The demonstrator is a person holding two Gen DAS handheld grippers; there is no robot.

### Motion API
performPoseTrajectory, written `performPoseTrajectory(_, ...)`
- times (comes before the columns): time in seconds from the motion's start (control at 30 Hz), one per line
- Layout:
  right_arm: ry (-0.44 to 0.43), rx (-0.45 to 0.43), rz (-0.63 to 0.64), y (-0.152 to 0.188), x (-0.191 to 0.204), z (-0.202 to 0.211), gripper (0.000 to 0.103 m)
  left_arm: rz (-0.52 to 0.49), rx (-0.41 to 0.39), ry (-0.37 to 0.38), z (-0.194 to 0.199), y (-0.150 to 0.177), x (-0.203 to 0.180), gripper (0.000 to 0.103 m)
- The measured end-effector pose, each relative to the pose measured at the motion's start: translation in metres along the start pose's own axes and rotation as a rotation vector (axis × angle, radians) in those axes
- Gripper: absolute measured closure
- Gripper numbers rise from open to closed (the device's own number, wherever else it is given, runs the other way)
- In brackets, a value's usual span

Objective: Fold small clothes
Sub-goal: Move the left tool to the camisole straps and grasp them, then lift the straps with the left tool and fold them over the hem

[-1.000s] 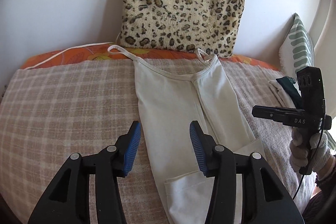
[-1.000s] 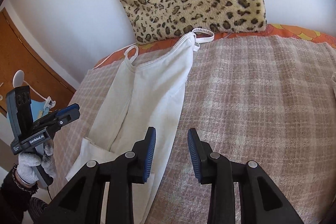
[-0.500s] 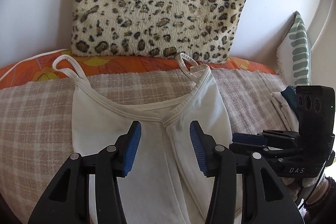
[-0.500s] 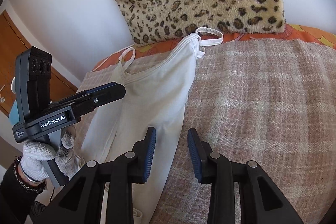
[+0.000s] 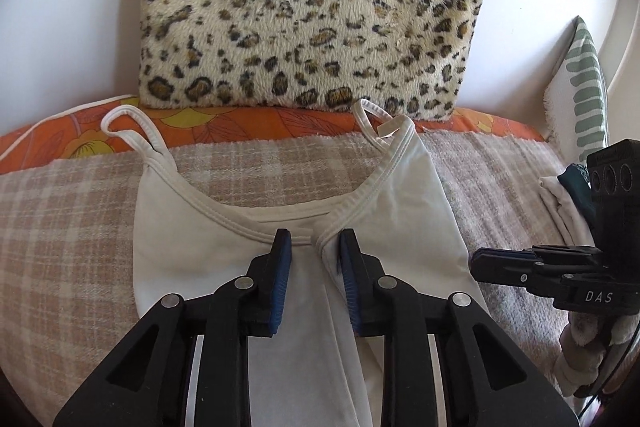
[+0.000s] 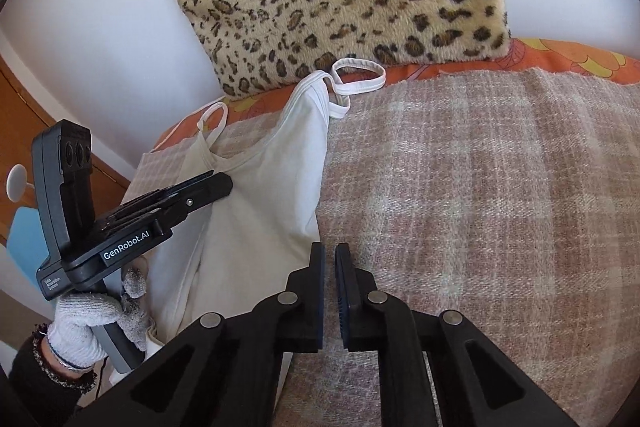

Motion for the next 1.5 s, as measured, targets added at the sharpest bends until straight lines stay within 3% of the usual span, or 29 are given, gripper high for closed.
performPoseTrajectory(0.03,-0.042,-0.008,-0.031,-0.005,-0.001,0.002,0.066,0.011,-0.002,0.008,0.001,-0.002,0.001,0.064)
performPoseTrajectory(0.07,-0.069,-0.032,-0.044,-0.012,-0.002,0.006,0.063,0.023,-0.008,0.019,0.004,-0.004,0.002,0.058)
performPoseTrajectory(0.13,-0.084,-0.051,-0.029,-0.026,0.002,0.005,0.058,0.044,-0.031,0.040,0.014,-0.009,0.006,0.058)
performPoseTrajectory(0.27,-0.098,-0.026,-0.045,-0.046,0.003,-0.020,0.058,0.038,-0.071,0.034,0.038,-0.018,0.023,0.058)
performPoseTrajectory(0.3,-0.096,-0.021,-0.046,-0.049,0.002,-0.026,0.062,0.030,-0.080,0.017,0.043,-0.019,0.031,0.058)
performPoseTrajectory(0.33,-0.083,-0.009,-0.037,-0.050,0.002,-0.032,0.083,0.023,-0.087,0.002,0.047,-0.019,0.038,0.058)
performPoseTrajectory(0.37,-0.051,0.001,-0.023,-0.051,-0.001,-0.036,0.092,0.014,-0.090,-0.017,0.048,-0.020,0.046,0.058)
performPoseTrajectory(0.43,0.045,0.000,-0.006,-0.054,-0.011,-0.039,0.094,0.015,-0.084,-0.057,0.048,-0.019,0.063,0.058)
performPoseTrajectory(0.5,0.045,-0.003,-0.022,-0.056,-0.018,-0.037,0.094,0.055,-0.071,-0.045,0.044,-0.017,0.078,0.058)
performPoseTrajectory(0.6,0.007,-0.015,-0.038,-0.062,-0.022,-0.031,0.086,0.105,-0.031,-0.010,0.033,-0.009,0.092,0.058)
performPoseTrajectory(0.7,-0.093,-0.032,-0.105,-0.066,-0.019,-0.027,0.050,0.139,-0.012,0.026,0.020,-0.007,0.096,0.058)
performPoseTrajectory(0.8,-0.109,-0.033,-0.071,-0.068,-0.010,-0.031,0.047,0.176,-0.005,0.054,0.008,-0.009,0.098,0.058)
performPoseTrajectory(0.87,-0.083,-0.019,-0.051,-0.071,-0.008,-0.040,0.051,0.199,-0.029,0.069,0.004,-0.013,0.100,0.060)
performPoseTrajectory(0.93,-0.049,-0.009,-0.052,-0.074,-0.009,-0.051,0.075,0.221,-0.037,0.074,-0.001,-0.018,0.104,0.065)
performPoseTrajectory(1.0,-0.004,-0.013,-0.045,-0.076,-0.014,-0.056,0.091,0.242,-0.038,0.062,-0.004,-0.020,0.109,0.083)
performPoseTrajectory(1.17,0.005,-0.009,-0.030,-0.081,-0.013,-0.058,0.088,0.267,-0.045,0.072,-0.005,-0.023,0.113,0.096)
performPoseTrajectory(1.23,-0.014,-0.005,-0.048,-0.083,-0.011,-0.061,0.075,0.259,-0.049,0.071,-0.004,-0.025,0.112,0.098)
performPoseTrajectory(1.3,-0.041,-0.011,-0.089,-0.087,-0.011,-0.063,0.070,0.264,-0.054,0.070,-0.004,-0.026,0.112,0.100)
performPoseTrajectory(1.4,-0.016,-0.002,-0.057,-0.087,-0.006,-0.066,0.100,0.279,-0.075,0.079,-0.001,-0.030,0.111,0.102)
performPoseTrajectory(1.5,0.004,-0.024,0.008,-0.088,0.006,-0.057,0.102,0.268,-0.093,0.083,0.007,-0.033,0.109,0.102)
Point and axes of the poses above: each gripper's, at about its wrist camera, not at the fingertips, and z roughly against the way its jaws point, x to its left, y to its underside, the point moved 8 cm from there along -z, roughly the way its jaws point, and after that the axes turned 4 degrees about -x, right-handed, at the moved point
